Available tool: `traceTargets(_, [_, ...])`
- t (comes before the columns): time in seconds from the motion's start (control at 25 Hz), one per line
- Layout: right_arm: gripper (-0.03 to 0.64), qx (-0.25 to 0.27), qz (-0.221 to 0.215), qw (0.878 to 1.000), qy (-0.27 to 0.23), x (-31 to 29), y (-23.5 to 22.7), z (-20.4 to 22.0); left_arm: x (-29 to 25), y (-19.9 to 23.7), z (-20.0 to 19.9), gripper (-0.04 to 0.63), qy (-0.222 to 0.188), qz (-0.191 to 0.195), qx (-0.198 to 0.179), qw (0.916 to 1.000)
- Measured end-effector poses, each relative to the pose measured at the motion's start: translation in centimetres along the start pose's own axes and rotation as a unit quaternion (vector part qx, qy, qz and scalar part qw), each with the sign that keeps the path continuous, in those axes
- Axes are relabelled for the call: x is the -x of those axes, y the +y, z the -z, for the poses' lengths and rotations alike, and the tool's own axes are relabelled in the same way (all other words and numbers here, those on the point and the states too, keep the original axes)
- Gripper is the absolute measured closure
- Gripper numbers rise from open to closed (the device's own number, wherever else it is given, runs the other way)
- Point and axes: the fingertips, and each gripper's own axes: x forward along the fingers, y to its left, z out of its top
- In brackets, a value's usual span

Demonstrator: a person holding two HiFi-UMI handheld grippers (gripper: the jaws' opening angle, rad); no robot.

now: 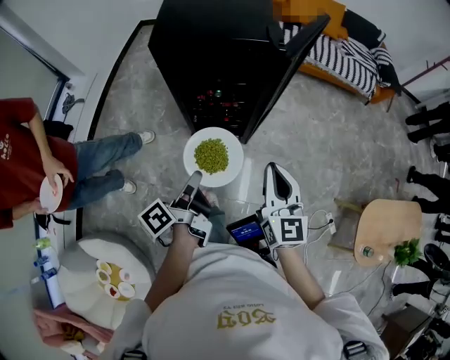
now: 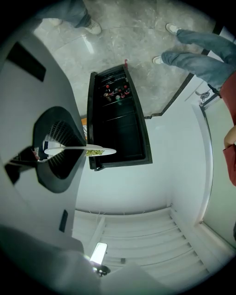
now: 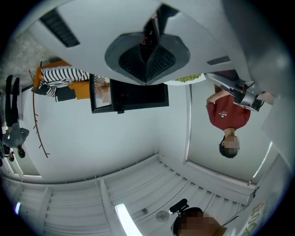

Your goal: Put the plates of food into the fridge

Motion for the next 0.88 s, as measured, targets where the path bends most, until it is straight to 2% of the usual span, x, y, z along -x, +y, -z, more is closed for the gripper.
traceTargets(0.28, [0.609,0.004,0.010,1.000,0.012,-4.6,0.0,0.4,-3.5,-0.3,-3.4,0.578,0.019,0.004,0.006,0.9998])
traceTargets(0.52, [0.608,0.003,0.021,1.000,-0.002,-8.2,-0.4,0.0,-5.9,0.4,-6.1,0.578,0.030,-0.005,0.003,0.9995])
traceTargets(0.76, [0.607,0.023,0.021,0.999,-0.034,-10.9,-2.4,-1.9,-7.7,0.8,-7.4,0.578,0.012,-0.003,0.007,0.9999])
traceTargets(0.88, [0.607,0.022,0.013,0.999,-0.030,-11.7,-3.1,-1.6,-8.7,0.6,-7.4,0.578,-0.004,0.002,0.016,0.9999])
